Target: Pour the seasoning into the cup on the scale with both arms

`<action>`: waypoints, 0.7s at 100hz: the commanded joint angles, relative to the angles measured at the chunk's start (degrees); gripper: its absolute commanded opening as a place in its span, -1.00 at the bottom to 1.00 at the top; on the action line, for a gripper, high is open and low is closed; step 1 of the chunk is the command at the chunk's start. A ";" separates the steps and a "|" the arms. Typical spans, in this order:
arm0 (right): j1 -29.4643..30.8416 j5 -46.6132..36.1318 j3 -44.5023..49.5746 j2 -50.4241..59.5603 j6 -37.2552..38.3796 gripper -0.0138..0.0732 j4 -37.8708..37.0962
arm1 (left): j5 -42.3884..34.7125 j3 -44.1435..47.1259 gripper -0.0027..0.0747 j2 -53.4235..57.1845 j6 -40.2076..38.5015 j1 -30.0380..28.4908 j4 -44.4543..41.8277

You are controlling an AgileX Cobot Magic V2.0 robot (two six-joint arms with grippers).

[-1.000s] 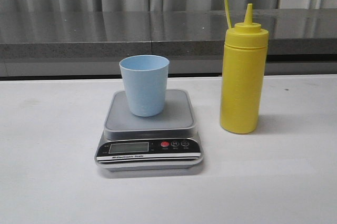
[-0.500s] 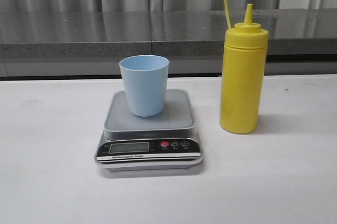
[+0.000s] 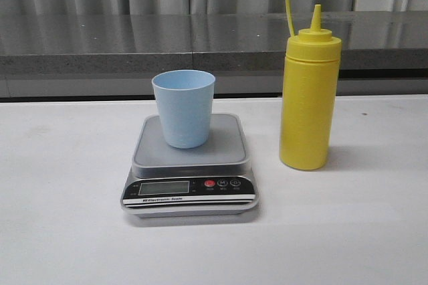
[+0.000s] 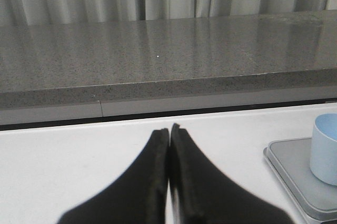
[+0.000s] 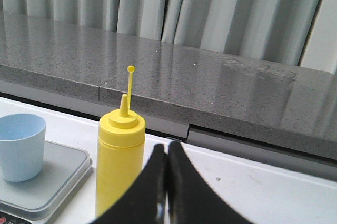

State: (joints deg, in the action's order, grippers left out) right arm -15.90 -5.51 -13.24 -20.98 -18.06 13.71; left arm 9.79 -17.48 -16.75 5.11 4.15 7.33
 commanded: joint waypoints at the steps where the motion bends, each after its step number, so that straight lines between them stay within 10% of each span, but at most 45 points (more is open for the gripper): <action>1: 0.49 -4.19 -1.60 -0.19 -0.54 -0.96 0.06 | -4.71 -1.51 -0.98 -0.40 -0.37 -0.14 0.35; 70: 0.49 -4.32 -1.48 0.41 -0.54 -0.96 -0.56 | -4.71 -1.51 -0.98 -0.40 -0.37 -0.14 0.35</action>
State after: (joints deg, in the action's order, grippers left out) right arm -15.90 -5.51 -13.24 -20.85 -18.06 13.71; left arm 9.79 -17.48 -16.75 5.11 4.15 7.33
